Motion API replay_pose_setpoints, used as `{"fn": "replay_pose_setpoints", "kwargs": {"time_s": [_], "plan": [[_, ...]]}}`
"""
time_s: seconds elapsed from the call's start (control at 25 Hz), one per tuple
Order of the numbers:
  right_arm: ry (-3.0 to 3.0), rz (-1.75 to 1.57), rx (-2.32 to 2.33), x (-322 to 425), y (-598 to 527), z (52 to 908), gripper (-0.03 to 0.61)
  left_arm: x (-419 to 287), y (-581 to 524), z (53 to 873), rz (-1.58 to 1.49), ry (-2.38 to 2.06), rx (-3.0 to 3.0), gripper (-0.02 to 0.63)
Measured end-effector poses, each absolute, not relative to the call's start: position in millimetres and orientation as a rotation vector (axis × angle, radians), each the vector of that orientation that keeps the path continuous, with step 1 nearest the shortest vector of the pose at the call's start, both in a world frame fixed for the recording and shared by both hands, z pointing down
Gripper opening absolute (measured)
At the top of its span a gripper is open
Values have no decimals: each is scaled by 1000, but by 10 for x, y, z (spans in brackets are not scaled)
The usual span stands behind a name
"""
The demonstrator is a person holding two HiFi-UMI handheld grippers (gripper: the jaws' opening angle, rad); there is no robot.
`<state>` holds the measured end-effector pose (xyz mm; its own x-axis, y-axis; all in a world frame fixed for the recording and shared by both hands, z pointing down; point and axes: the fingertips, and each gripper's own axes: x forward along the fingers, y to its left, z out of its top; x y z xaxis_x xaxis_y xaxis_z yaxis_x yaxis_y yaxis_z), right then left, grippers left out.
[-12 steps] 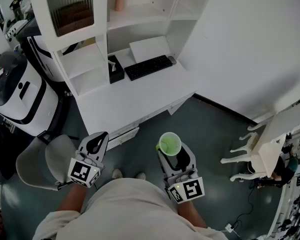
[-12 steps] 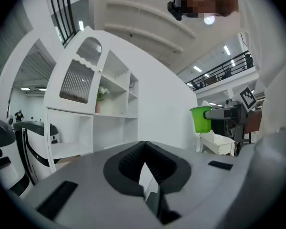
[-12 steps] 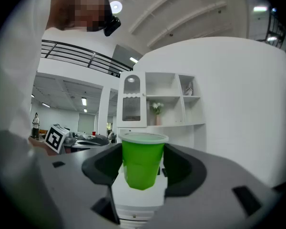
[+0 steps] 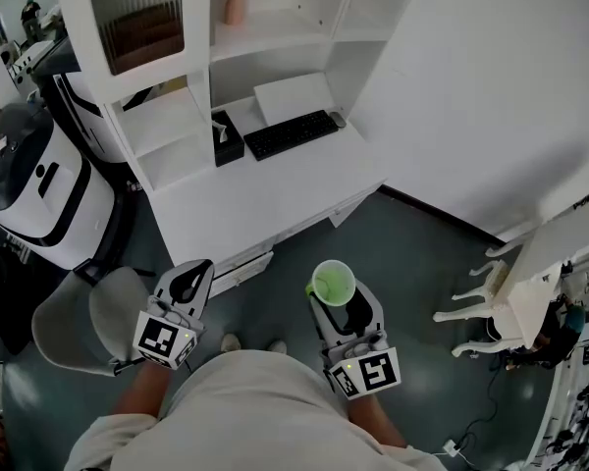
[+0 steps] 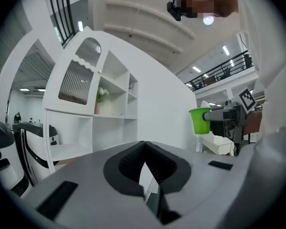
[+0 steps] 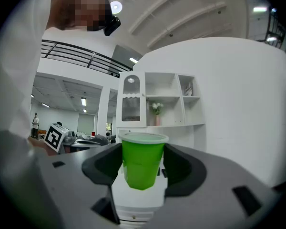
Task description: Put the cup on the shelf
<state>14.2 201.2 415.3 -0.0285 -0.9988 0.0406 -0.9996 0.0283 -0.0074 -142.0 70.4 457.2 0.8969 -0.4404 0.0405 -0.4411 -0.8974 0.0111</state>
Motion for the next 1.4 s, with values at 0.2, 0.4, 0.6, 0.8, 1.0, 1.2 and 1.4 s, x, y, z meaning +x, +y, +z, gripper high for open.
{"fn": "replay_pose_setpoints", "kwargs": {"time_s": [0.2,0.4,0.6,0.8,1.0,1.2,1.4], "plan": [[-2243,46,2185,156,1956,4134,276,-1428,660,4532,45,-701,3045,0],[-2230,32,2202,212,1821,4100,276,-1413,565,4401,27,-682,3054,0],[-2210,-6,2224,241,1602,3998,276,-1407,408,4329,-6,-647,3072,0],[-2193,-29,2251,305,1415,3928,276,-1401,271,4373,7,-611,3069,0],[-2184,-54,2259,512,1220,3883,276,-1268,91,4413,21,-616,3065,0],[-2220,-48,2238,852,971,3962,276,-912,-96,4431,31,-630,3074,0],[-2268,-28,2197,1371,606,4042,276,-395,-407,4451,48,-681,3064,0]]}}
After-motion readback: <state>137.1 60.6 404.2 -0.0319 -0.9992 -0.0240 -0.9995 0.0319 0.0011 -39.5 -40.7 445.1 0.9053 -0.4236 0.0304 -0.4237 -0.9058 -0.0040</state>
